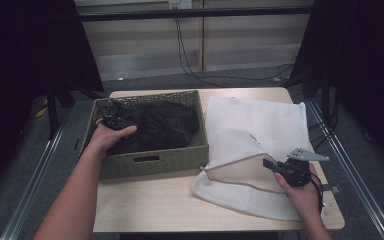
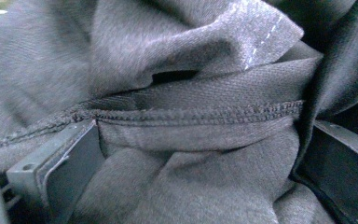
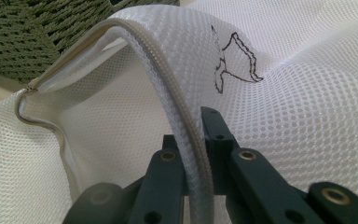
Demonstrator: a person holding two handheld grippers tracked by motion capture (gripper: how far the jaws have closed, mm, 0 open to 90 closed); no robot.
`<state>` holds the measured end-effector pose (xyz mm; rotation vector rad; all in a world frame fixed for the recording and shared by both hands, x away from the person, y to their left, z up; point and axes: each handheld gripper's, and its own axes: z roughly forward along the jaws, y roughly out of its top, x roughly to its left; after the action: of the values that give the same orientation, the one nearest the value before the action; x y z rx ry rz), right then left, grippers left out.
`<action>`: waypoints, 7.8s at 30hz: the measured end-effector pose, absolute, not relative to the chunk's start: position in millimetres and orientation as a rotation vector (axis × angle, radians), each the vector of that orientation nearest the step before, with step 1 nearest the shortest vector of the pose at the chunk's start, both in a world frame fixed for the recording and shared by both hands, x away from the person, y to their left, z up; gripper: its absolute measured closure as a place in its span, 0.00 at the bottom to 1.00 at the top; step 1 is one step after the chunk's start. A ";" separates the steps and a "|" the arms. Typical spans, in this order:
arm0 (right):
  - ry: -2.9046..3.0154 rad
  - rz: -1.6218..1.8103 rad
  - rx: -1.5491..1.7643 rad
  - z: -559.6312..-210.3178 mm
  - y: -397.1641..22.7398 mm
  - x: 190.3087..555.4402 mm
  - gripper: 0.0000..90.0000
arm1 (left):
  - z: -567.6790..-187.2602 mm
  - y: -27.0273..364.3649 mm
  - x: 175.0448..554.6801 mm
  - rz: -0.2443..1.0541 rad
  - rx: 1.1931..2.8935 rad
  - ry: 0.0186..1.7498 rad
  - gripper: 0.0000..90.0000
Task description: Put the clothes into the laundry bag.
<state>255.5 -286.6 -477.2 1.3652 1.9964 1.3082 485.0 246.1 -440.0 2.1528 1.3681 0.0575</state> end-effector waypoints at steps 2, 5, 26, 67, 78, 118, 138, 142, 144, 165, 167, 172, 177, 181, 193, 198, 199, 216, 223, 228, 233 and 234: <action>2.002 1.308 1.365 -477.6 -286.4 255.8 0.97 | -455.2 244.3 491.8 -0.038 2.127 1.370 0.00; 2.000 1.305 1.367 -477.9 -286.5 255.9 0.97 | -460.3 242.3 494.0 -0.060 2.129 1.370 0.00; 2.043 1.309 1.371 -483.8 -285.5 261.1 0.96 | -459.5 219.2 500.1 -0.066 2.301 1.480 0.53; 2.049 1.316 1.363 -485.2 -283.8 262.7 0.97 | -320.8 268.0 447.8 0.008 1.693 1.075 0.75; 2.048 1.323 1.363 -486.1 -283.3 264.7 0.98 | -283.1 243.3 410.9 -0.024 1.687 0.864 0.75; 2.041 1.335 1.366 -483.5 -283.4 263.8 0.96 | -424.6 189.2 260.8 -0.072 1.702 0.617 0.26; 2.123 1.238 1.166 -451.9 -257.3 275.3 0.81 | -452.9 94.6 281.9 -0.118 2.062 0.645 0.87; 2.146 1.243 1.115 -447.7 -256.8 276.6 0.83 | -447.9 98.7 281.2 -0.187 2.020 0.598 0.90; 2.152 1.283 1.120 -445.7 -259.6 278.2 0.90 | -446.8 101.7 281.2 -0.249 1.978 0.574 0.90; 2.247 1.385 1.254 -440.1 -252.8 277.3 0.99 | -446.3 66.1 272.0 -0.139 2.105 0.560 0.91; 2.235 1.447 1.264 -438.7 -255.3 276.2 0.99 | -436.6 70.2 269.2 -0.213 2.011 0.492 0.91; 2.174 1.634 1.358 -437.7 -255.4 278.6 0.99 | -418.7 59.3 262.9 -0.290 1.926 0.377 0.91; 2.094 1.697 1.430 -438.4 -250.0 277.8 0.99 | -425.8 32.9 264.0 -0.355 1.949 0.324 0.89; 2.099 1.709 1.423 -440.7 -244.1 277.1 0.99 | -461.3 6.4 271.8 -0.260 2.179 0.426 0.83; 2.099 1.737 1.346 -424.0 -232.6 260.6 0.99 | -434.9 1.3 260.9 -0.142 1.941 0.448 0.93; 2.112 1.689 1.348 -420.3 -234.2 251.1 0.99 | -461.5 10.0 279.9 -0.014 1.912 0.795 0.93; 2.136 1.667 1.358 -424.6 -237.0 249.2 0.99 | -469.1 9.2 281.2 0.010 1.939 0.817 0.93; 2.115 1.647 1.408 -439.6 -244.2 251.2 0.99 | -426.9 -2.9 256.9 -0.273 2.015 0.433 0.20; 2.138 1.634 1.380 -439.8 -235.1 249.2 0.99 | -467.1 -48.7 243.8 -0.014 2.386 0.436 0.75; 2.120 1.640 1.369 -435.5 -238.1 245.3 0.99 | -456.7 -31.8 250.8 -0.016 2.163 0.583 0.90; 2.056 1.723 1.353 -424.5 -244.9 238.3 0.99 | -443.2 0.8 256.4 0.002 1.750 0.692 0.91; 2.045 1.734 1.346 -420.2 -246.3 236.5 0.99 | -444.0 2.2 256.0 0.046 1.748 0.712 0.91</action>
<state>236.5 -246.3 -420.2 1.3458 2.0448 1.7338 256.0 2.2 -444.0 1.7480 0.7119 0.0462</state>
